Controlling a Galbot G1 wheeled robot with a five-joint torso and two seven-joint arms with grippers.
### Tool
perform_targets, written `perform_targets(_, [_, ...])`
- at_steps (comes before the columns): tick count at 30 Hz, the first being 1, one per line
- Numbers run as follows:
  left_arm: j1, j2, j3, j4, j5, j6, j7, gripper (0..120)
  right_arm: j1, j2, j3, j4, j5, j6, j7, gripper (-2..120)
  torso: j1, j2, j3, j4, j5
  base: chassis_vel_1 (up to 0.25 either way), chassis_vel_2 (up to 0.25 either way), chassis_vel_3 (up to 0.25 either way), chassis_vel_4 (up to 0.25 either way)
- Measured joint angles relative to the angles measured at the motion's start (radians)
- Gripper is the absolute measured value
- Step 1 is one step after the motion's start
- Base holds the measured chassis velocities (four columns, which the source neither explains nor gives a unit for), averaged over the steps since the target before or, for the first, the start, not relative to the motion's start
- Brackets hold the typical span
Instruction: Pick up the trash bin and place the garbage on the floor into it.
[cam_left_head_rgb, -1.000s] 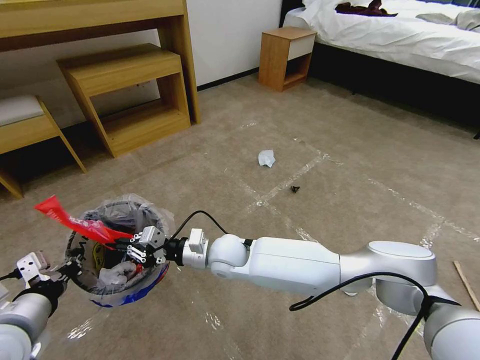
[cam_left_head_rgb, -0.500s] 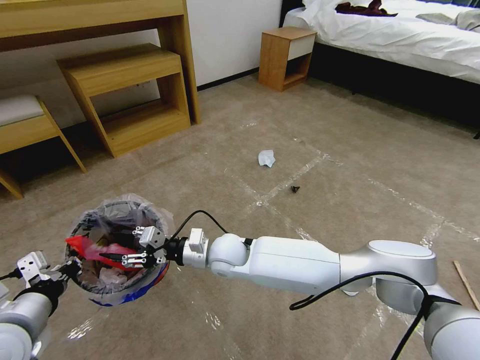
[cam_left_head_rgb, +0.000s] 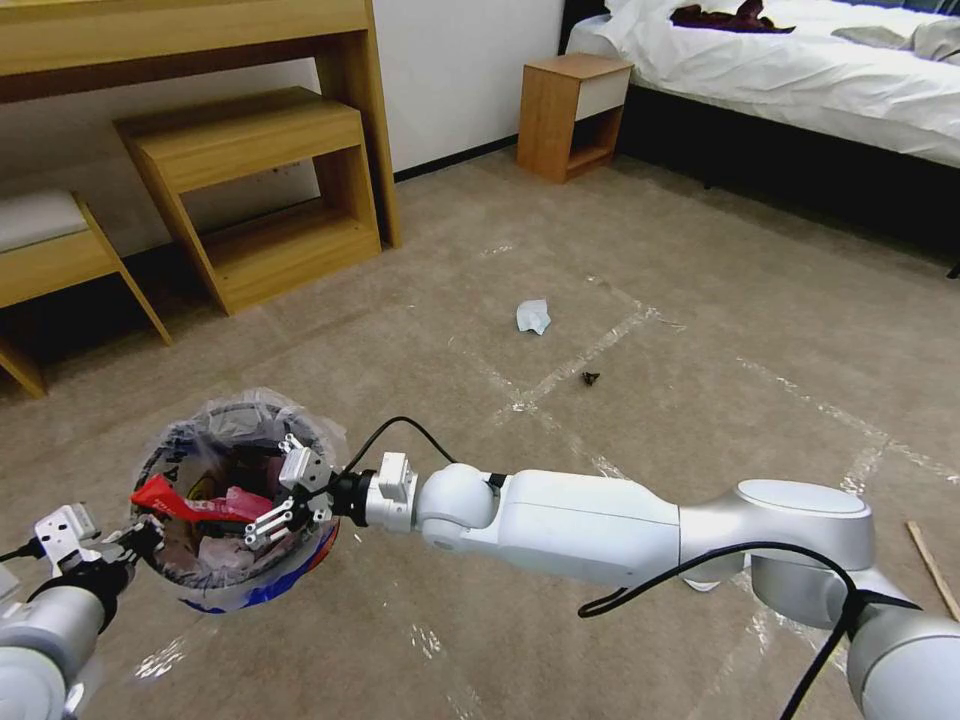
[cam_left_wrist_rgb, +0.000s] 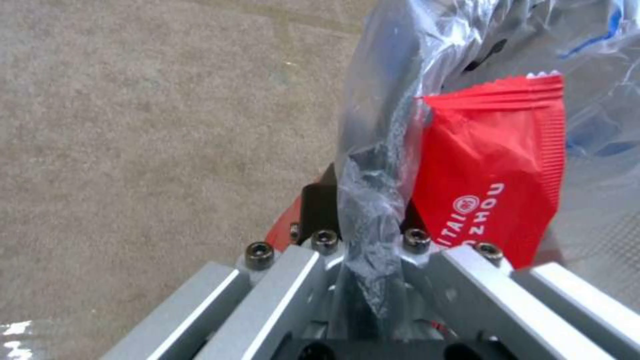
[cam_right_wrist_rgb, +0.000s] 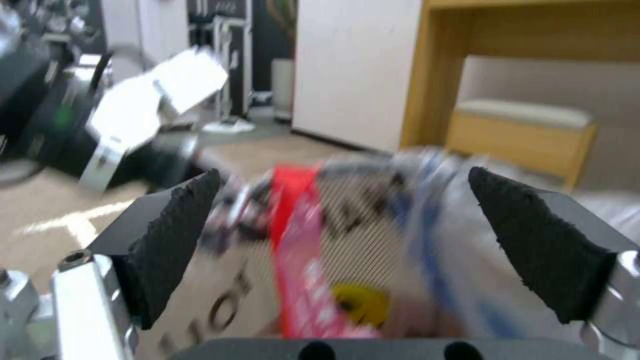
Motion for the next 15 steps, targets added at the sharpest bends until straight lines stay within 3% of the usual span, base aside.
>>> perform_targets(15, [0.000,-0.004,-0.009,-0.001,0.001,-0.003,0.001,1,0.048,0.034,0.420,0.063,0.152,0.038,-0.003,97,0.000,0.000,0.000,0.0001,0.0000,0.000,0.000,0.000,0.000])
